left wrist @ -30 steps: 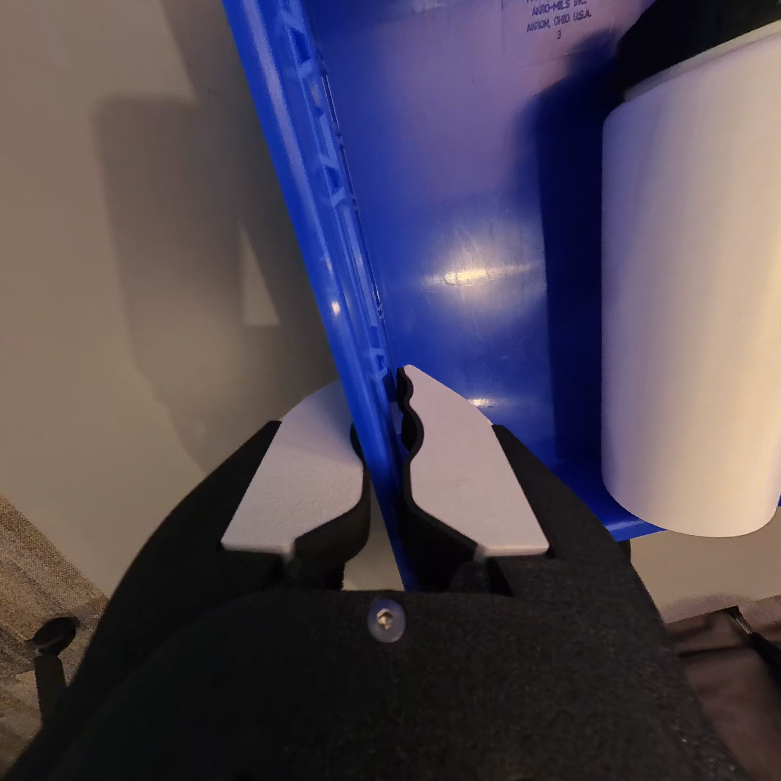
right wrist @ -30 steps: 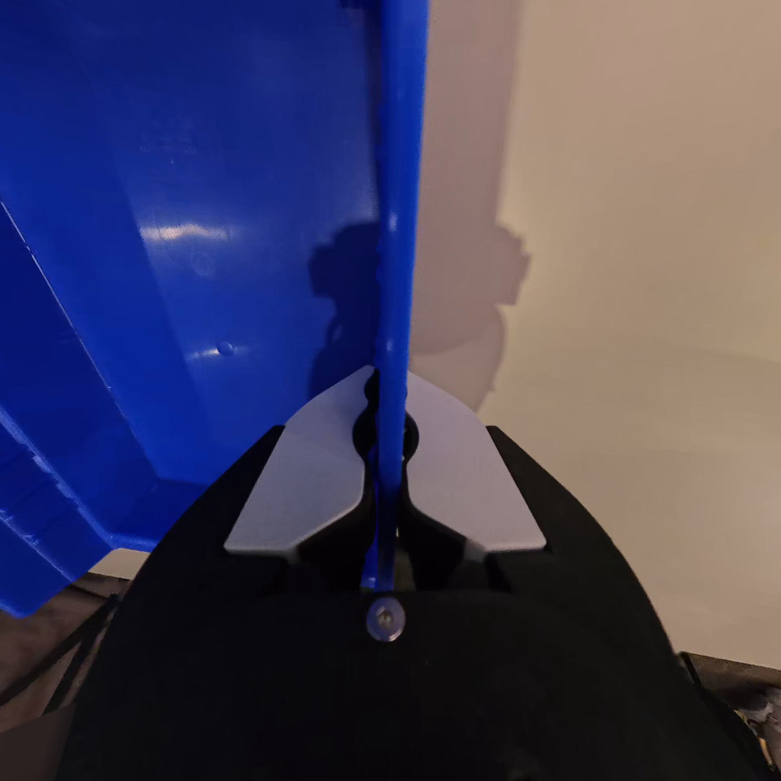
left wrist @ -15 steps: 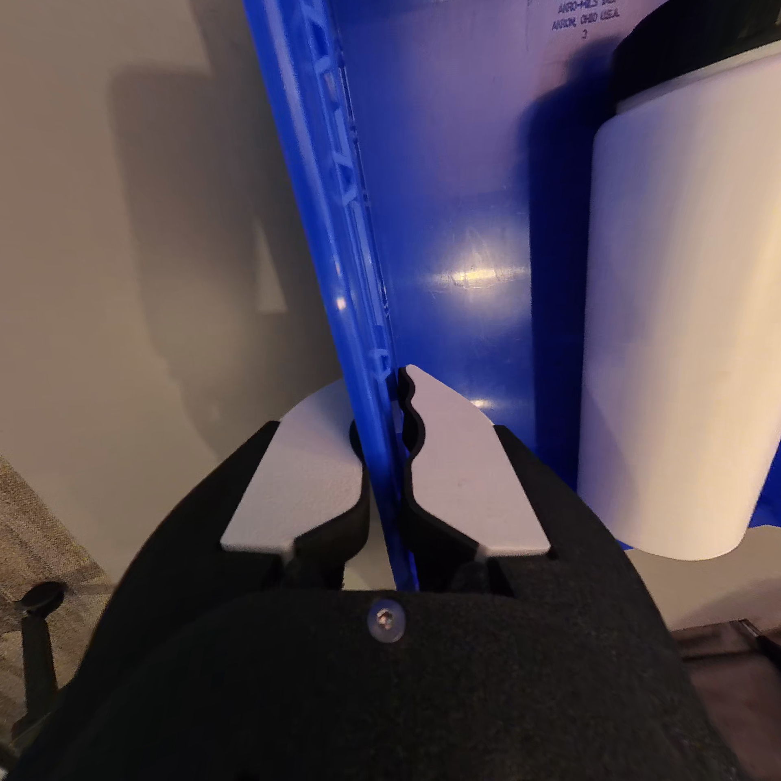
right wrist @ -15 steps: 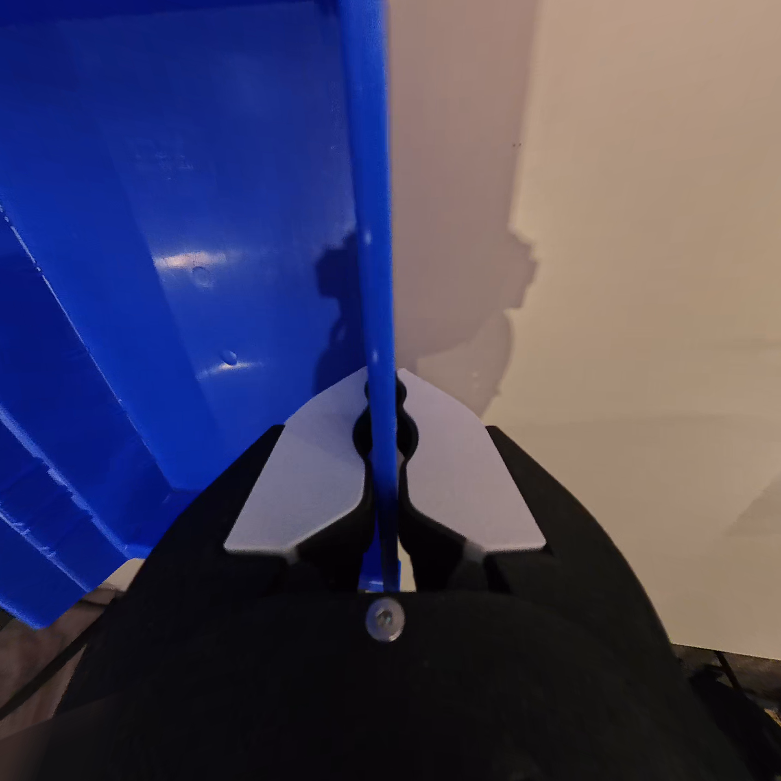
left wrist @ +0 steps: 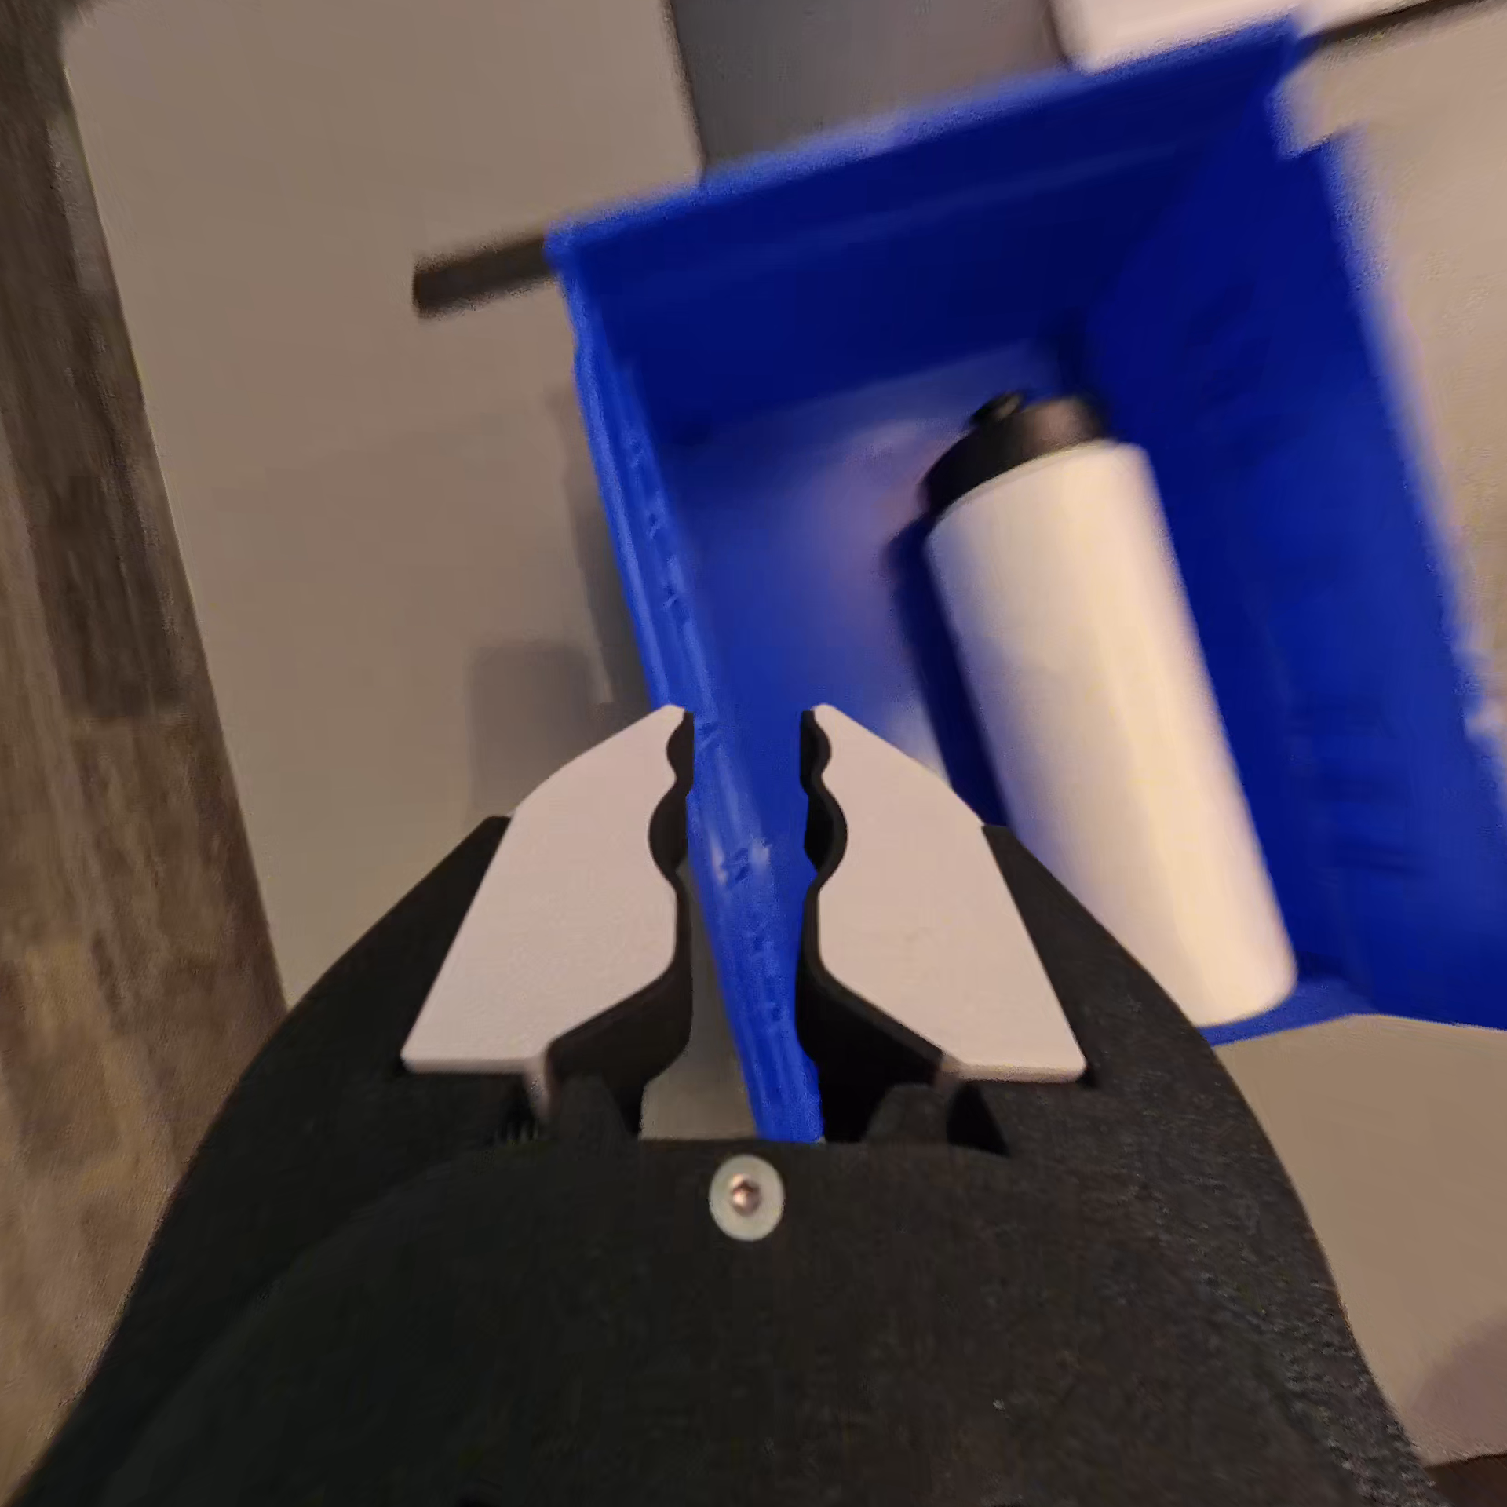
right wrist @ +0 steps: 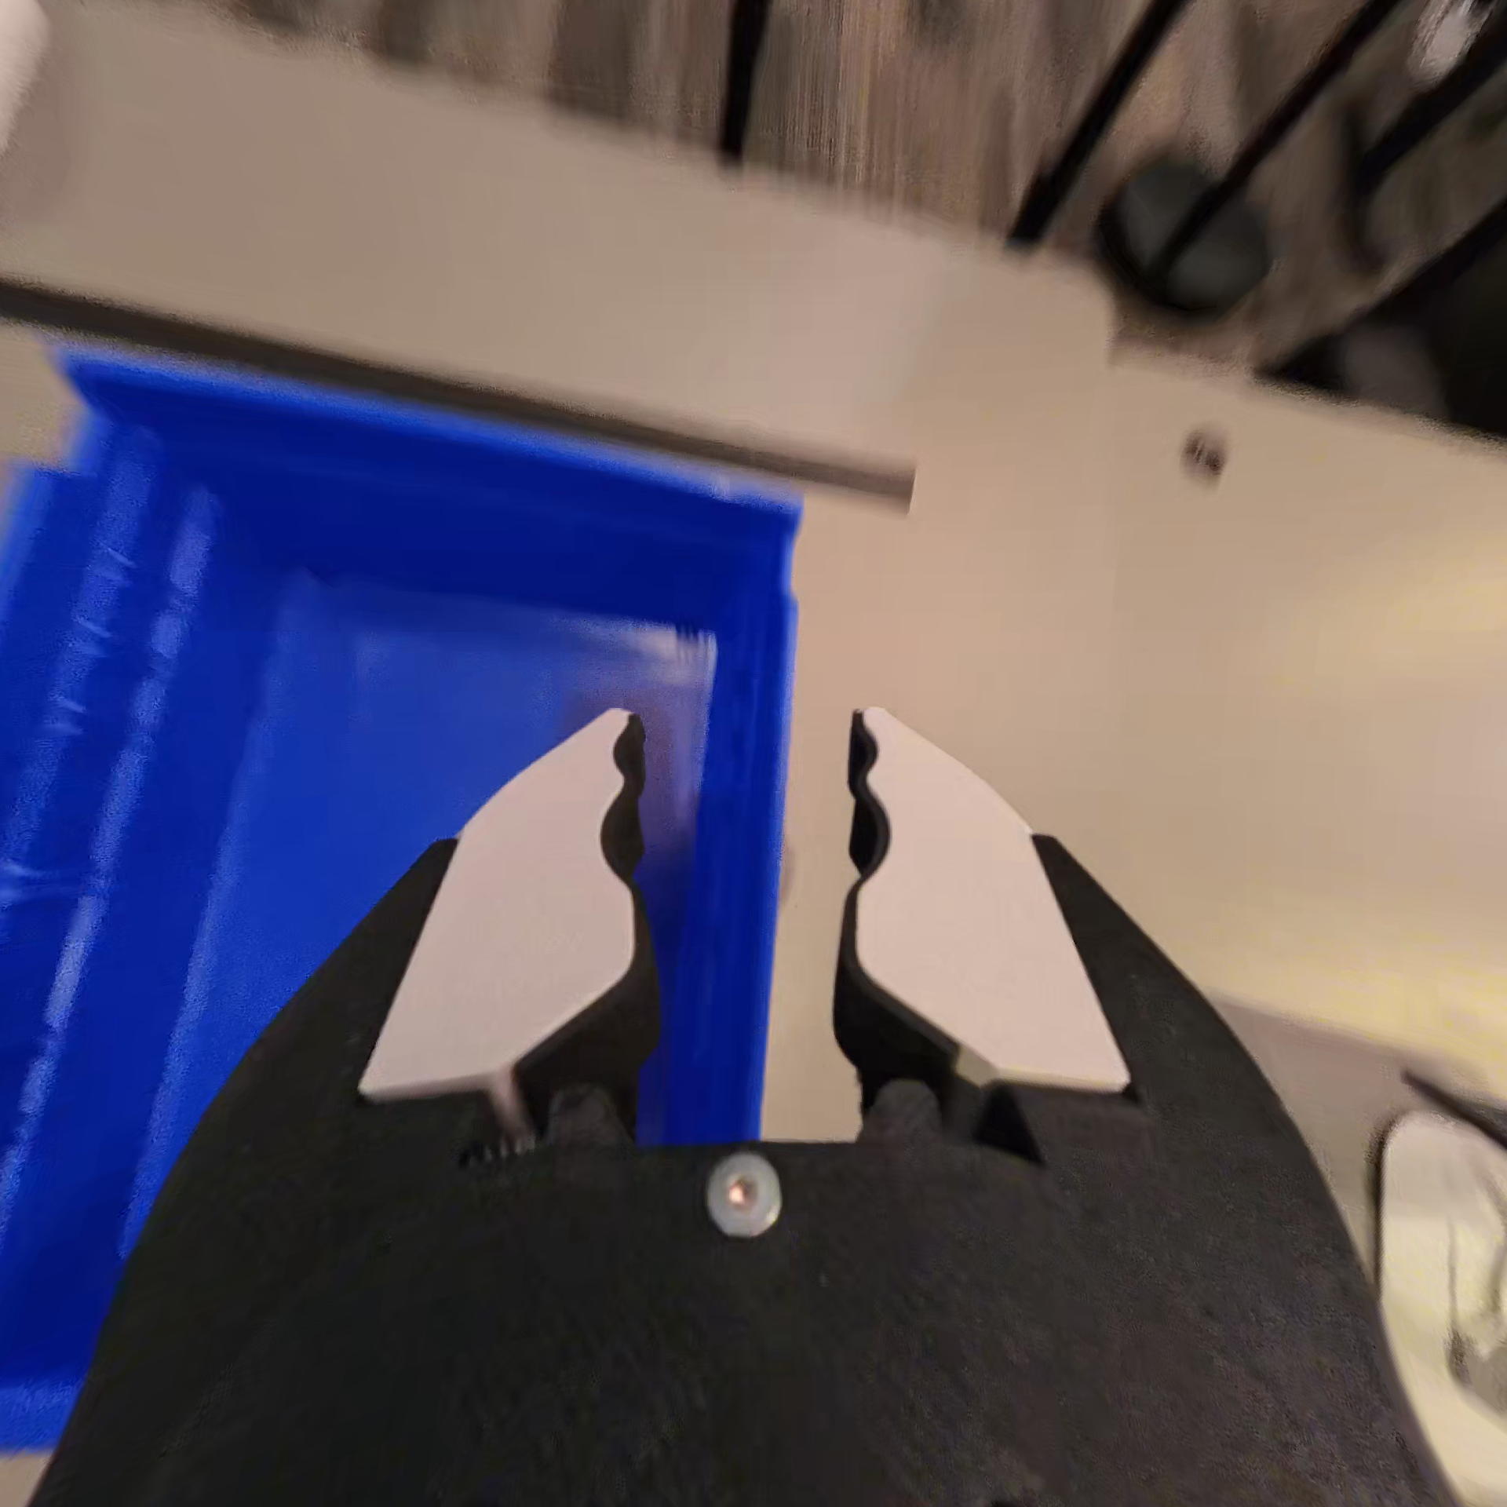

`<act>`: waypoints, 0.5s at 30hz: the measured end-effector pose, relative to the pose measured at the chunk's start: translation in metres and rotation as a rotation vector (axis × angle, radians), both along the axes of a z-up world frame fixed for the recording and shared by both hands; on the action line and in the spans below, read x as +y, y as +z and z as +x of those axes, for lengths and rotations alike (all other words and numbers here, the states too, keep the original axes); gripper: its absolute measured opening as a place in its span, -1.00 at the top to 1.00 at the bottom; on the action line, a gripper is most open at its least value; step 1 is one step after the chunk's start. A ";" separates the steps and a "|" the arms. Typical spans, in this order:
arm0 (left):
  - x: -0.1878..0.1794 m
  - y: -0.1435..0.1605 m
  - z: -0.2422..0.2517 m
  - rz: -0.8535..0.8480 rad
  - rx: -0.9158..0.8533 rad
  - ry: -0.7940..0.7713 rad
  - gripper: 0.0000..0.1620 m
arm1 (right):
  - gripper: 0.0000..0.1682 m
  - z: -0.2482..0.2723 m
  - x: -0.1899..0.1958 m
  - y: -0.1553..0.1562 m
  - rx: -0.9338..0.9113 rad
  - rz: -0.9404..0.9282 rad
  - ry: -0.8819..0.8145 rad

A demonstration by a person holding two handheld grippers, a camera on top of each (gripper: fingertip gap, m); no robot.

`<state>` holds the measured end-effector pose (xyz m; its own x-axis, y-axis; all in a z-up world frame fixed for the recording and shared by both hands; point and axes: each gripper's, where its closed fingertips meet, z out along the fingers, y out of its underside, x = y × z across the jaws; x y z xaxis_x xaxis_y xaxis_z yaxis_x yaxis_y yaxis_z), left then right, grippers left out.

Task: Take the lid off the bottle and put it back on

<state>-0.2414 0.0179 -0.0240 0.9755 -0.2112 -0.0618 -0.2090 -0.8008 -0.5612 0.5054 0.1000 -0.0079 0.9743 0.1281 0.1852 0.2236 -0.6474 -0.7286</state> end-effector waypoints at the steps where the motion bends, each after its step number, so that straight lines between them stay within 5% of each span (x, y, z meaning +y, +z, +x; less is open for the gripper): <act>1: 0.001 0.017 0.012 0.075 -0.036 -0.041 0.67 | 0.41 -0.011 0.002 0.021 0.010 0.116 0.032; 4: 0.010 0.067 0.049 0.370 -0.112 -0.202 0.55 | 0.40 -0.045 0.002 0.073 0.110 0.452 0.138; 7: 0.011 0.077 0.074 0.478 -0.179 -0.299 0.54 | 0.38 -0.079 -0.003 0.095 0.247 0.577 0.237; 11: 0.000 0.051 0.104 0.236 -0.359 -0.359 0.04 | 0.38 -0.106 -0.006 0.107 0.334 0.650 0.293; 15: -0.019 0.023 0.127 -0.100 -0.586 -0.386 -0.13 | 0.39 -0.115 -0.003 0.102 0.328 0.637 0.309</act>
<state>-0.1146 -0.0008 -0.0012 0.6968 -0.5257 0.4880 -0.1741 -0.7839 -0.5959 0.3900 0.0970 0.0941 0.9294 0.3684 0.0228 0.0344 -0.0249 -0.9991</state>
